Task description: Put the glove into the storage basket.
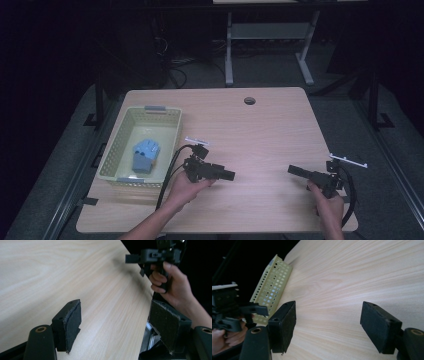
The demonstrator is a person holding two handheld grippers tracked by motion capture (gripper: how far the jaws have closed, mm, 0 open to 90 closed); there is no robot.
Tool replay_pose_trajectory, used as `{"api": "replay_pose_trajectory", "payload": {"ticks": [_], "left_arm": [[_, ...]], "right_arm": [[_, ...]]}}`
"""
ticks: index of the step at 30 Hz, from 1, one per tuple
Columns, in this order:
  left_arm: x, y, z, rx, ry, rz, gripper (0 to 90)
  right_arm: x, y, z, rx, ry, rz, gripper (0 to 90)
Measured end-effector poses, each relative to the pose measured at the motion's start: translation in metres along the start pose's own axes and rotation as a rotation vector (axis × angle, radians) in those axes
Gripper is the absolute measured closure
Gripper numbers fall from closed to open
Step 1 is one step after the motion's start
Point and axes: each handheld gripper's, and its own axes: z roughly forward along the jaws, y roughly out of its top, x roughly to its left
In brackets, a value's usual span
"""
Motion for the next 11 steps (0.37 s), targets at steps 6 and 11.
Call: {"api": "replay_pose_trajectory", "payload": {"ticks": [6,11], "left_arm": [[0.0,-0.012,0.008,0.017,-0.036,-0.005,25.4],[-0.003,-0.021,0.013,0.017,-0.058,0.002,25.5]], "right_arm": [[0.0,-0.011,-0.009,-0.011,0.033,-0.017,26.8],[0.004,-0.016,-0.011,-0.011,0.049,-0.042,25.9]]}}
